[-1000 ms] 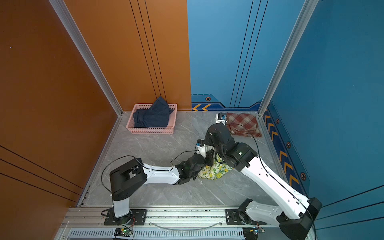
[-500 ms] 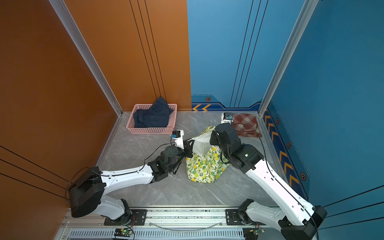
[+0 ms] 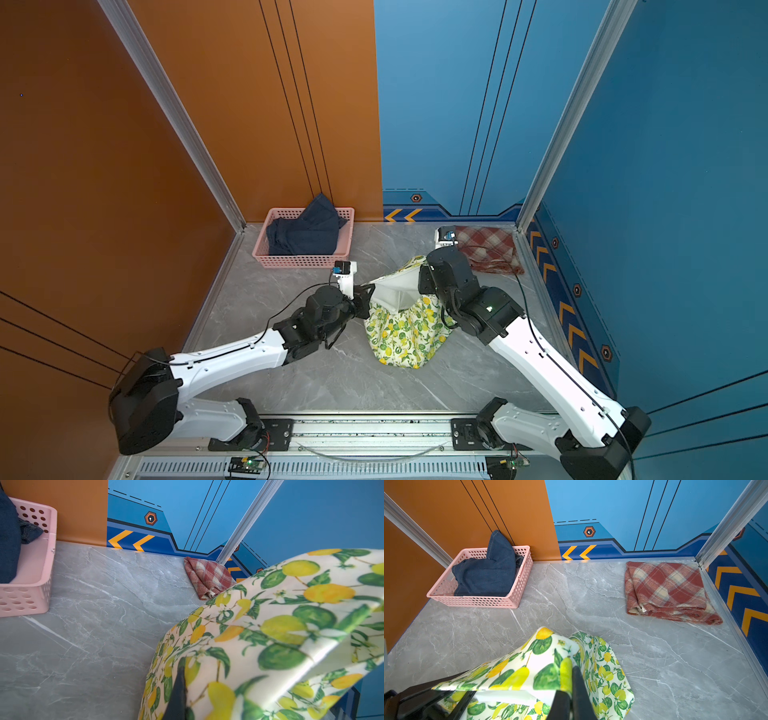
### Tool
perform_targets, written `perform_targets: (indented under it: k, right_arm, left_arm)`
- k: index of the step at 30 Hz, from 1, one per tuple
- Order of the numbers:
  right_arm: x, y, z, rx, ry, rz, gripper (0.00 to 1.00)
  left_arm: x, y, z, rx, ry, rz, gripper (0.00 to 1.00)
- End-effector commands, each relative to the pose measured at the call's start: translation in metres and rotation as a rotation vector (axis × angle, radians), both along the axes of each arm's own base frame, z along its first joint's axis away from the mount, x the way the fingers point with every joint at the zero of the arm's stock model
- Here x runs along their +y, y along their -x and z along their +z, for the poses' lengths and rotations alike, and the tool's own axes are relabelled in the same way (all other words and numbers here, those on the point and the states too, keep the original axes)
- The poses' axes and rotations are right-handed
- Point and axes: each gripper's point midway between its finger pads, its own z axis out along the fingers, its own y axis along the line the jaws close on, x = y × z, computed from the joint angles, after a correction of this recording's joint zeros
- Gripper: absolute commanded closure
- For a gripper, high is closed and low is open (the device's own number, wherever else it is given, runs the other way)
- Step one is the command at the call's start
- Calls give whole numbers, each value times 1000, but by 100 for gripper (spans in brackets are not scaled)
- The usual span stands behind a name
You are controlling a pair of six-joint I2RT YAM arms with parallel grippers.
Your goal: Fold and stack the skirts
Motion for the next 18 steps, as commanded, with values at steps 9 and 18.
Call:
perform_targets:
  k: [9, 18]
  right_arm:
    - [-3, 17, 74, -105, -91, 62, 100]
    - [-9, -58, -20, 222, -246, 77, 98]
  left_arm:
    - [23, 55, 90, -109, -13, -151, 100]
    - [15, 20, 35, 63, -47, -127, 100]
